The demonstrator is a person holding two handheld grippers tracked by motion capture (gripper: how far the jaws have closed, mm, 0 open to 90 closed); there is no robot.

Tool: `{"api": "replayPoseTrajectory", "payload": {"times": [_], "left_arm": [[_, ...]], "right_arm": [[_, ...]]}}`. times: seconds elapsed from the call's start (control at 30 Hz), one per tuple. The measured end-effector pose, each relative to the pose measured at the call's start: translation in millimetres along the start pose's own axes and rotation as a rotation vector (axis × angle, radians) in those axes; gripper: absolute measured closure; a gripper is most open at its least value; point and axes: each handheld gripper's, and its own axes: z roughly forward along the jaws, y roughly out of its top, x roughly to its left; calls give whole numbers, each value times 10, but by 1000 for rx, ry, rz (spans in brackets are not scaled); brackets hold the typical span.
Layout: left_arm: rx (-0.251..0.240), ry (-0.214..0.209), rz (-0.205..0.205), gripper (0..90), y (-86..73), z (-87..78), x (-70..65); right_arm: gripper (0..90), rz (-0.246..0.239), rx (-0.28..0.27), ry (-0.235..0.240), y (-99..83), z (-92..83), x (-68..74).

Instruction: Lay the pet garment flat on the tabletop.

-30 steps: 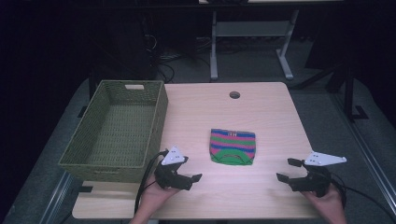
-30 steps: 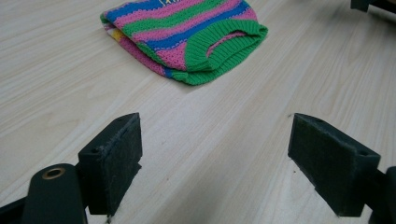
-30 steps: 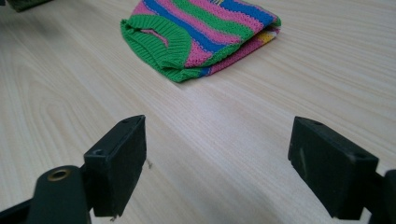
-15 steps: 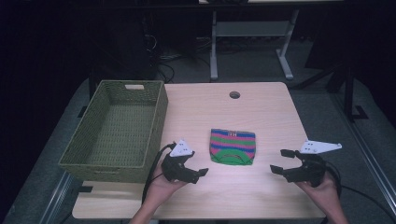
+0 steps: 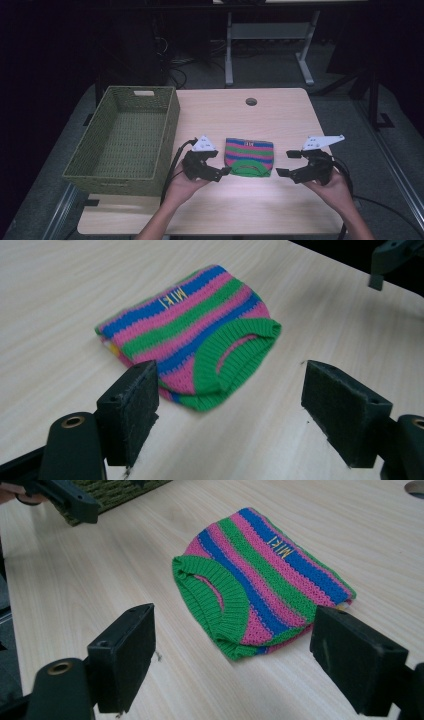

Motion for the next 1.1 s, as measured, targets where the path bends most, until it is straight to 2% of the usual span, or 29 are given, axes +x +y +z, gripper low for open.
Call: {"api": "replayPoseTrajectory", "payload": {"times": [0.17,0.27,0.53,0.63,0.7,0.8,0.93,0.97,1.03,1.1], "left_arm": [[4,-13,-8,271,130,113,75],[14,-24,-24,284,197,212,107],[97,1,5,298,288,488,214],[120,-2,-1,347,277,575,270],[133,-1,-20,355,257,636,318],[146,6,-42,369,224,713,359],[177,8,-35,398,194,783,382],[189,4,-21,418,186,793,396],[200,2,-28,444,167,828,399],[222,8,-14,461,148,856,402]], "right_arm": [[181,4,17,36,108,115,-59],[190,-1,40,38,188,192,-100],[238,11,90,49,309,421,-233],[272,14,100,47,319,493,-288],[297,19,104,47,306,536,-326],[329,41,148,47,277,631,-384],[387,34,172,36,244,709,-412],[409,27,182,26,239,729,-417],[436,24,210,14,223,772,-429],[463,22,239,3,195,824,-446]]}}
